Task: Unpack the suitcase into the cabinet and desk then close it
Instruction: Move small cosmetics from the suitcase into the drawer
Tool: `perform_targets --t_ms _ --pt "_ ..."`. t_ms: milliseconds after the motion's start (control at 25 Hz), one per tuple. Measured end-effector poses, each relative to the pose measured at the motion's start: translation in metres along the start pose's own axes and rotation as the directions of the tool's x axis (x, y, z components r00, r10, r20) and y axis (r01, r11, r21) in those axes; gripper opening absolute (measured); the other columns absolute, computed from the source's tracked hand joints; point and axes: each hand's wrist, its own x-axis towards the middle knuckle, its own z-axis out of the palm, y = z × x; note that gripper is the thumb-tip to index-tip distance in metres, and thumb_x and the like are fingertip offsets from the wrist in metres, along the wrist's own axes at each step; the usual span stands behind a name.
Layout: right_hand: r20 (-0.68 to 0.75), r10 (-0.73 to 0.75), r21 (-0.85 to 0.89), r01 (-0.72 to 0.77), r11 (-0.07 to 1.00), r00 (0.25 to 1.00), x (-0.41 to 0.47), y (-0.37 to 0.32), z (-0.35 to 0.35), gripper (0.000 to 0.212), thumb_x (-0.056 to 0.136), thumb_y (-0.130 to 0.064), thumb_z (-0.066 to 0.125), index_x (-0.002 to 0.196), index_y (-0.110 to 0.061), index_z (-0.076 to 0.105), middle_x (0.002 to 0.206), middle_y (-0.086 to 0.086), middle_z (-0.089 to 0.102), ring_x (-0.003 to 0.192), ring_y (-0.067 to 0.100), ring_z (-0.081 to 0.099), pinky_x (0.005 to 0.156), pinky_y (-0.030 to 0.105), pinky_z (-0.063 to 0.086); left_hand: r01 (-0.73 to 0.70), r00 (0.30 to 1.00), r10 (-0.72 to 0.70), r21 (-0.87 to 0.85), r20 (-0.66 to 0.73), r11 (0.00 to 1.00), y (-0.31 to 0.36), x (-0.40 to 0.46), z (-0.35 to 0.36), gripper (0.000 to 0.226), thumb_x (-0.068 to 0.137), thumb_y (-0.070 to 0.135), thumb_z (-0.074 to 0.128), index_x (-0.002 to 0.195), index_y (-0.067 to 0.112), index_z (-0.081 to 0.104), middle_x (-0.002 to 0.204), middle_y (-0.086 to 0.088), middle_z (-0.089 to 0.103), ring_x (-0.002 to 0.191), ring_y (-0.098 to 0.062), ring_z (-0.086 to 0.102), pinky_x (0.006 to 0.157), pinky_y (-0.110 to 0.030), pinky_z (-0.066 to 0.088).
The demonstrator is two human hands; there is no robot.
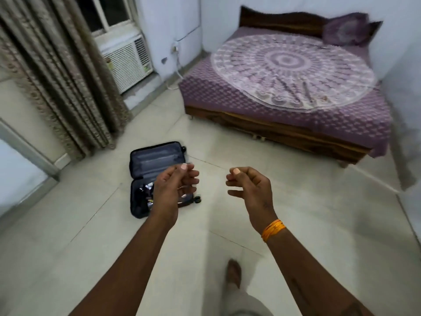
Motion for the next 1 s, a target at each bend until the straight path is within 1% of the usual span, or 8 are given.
perform_targets --t_ms 80,200,360,520,640,760,920,1000 --pt "0.088 0.007 -0.018 -0.006 1.000 0.996 0.047 0.006 0.031 0.020 0.101 -0.021 0.064 0.104 -0.003 0.074 0.096 0.012 0.078 0.095 0.031 0.074 0.081 0.047 0.063 -0.012 0.995 0.008 -0.039 -0.096 0.999 0.001 0.035 -0.026 0.028 0.104 0.024 0.059 0.114 0.002 0.073 0.098 -0.013 0.078 0.080 -0.022 0.072 0.066 -0.031 0.058" --pt "0.198 0.022 -0.045 -0.013 0.999 0.980 0.121 0.008 0.079 0.019 0.101 -0.019 0.065 0.103 -0.003 0.074 0.096 0.016 0.076 0.090 0.027 0.074 0.079 0.045 0.062 -0.040 0.969 0.020 -0.075 -0.246 0.996 0.007 0.093 -0.060 0.023 0.103 0.021 0.060 0.110 0.003 0.073 0.096 -0.013 0.077 0.079 -0.022 0.072 0.067 -0.030 0.059" --pt "0.320 0.078 -0.060 -0.061 0.996 0.944 0.198 0.019 0.136 0.020 0.101 -0.021 0.067 0.102 -0.003 0.074 0.096 0.019 0.076 0.088 0.025 0.073 0.079 0.043 0.062 -0.052 0.923 0.012 -0.095 -0.386 0.994 0.013 0.148 -0.088 0.031 0.103 0.020 0.060 0.118 -0.006 0.068 0.099 -0.015 0.077 0.080 -0.022 0.073 0.069 -0.030 0.060" --pt "0.421 0.193 -0.122 -0.155 0.980 0.887 0.258 0.047 0.206 0.022 0.099 -0.023 0.070 0.102 -0.002 0.074 0.095 0.016 0.077 0.084 0.022 0.073 0.082 0.045 0.060 -0.010 0.866 -0.044 -0.105 -0.498 0.994 0.013 0.202 -0.118 0.024 0.103 0.020 0.061 0.112 0.001 0.073 0.097 -0.015 0.077 0.085 -0.026 0.072 0.070 -0.031 0.060" --pt "0.420 0.252 -0.135 -0.215 0.967 0.872 0.289 0.073 0.252 0.021 0.099 -0.022 0.069 0.102 -0.002 0.074 0.096 0.020 0.076 0.084 0.024 0.071 0.080 0.041 0.061 0.033 0.854 -0.071 -0.082 -0.515 0.996 0.011 0.242 -0.147 0.021 0.102 0.020 0.064 0.105 0.002 0.074 0.094 -0.015 0.077 0.084 -0.027 0.072 0.071 -0.034 0.059" --pt "0.388 0.301 -0.155 -0.260 0.953 0.871 0.315 0.108 0.303 0.022 0.100 -0.022 0.069 0.104 -0.001 0.074 0.098 0.020 0.076 0.086 0.024 0.072 0.077 0.037 0.063 0.112 0.859 -0.121 -0.048 -0.498 0.993 -0.001 0.289 -0.190 0.019 0.101 0.018 0.064 0.102 0.002 0.075 0.094 -0.016 0.077 0.082 -0.027 0.070 0.068 -0.032 0.059" --pt "0.293 0.360 -0.129 -0.336 0.933 0.886 0.344 0.158 0.359 0.022 0.100 -0.019 0.067 0.108 0.000 0.073 0.093 0.012 0.076 0.086 0.019 0.073 0.078 0.035 0.063 0.202 0.884 -0.191 -0.019 -0.426 0.979 -0.032 0.357 -0.251 0.018 0.102 0.018 0.063 0.104 0.004 0.075 0.097 -0.017 0.077 0.082 -0.025 0.071 0.067 -0.031 0.059" --pt "0.236 0.388 -0.122 -0.369 0.921 0.891 0.358 0.189 0.385 0.022 0.101 -0.019 0.067 0.109 0.001 0.073 0.093 0.012 0.076 0.085 0.020 0.073 0.077 0.035 0.063 0.252 0.880 -0.243 -0.033 -0.408 0.967 -0.052 0.392 -0.279 0.017 0.102 0.019 0.064 0.102 0.007 0.076 0.098 -0.016 0.077 0.082 -0.024 0.070 0.066 -0.030 0.059"
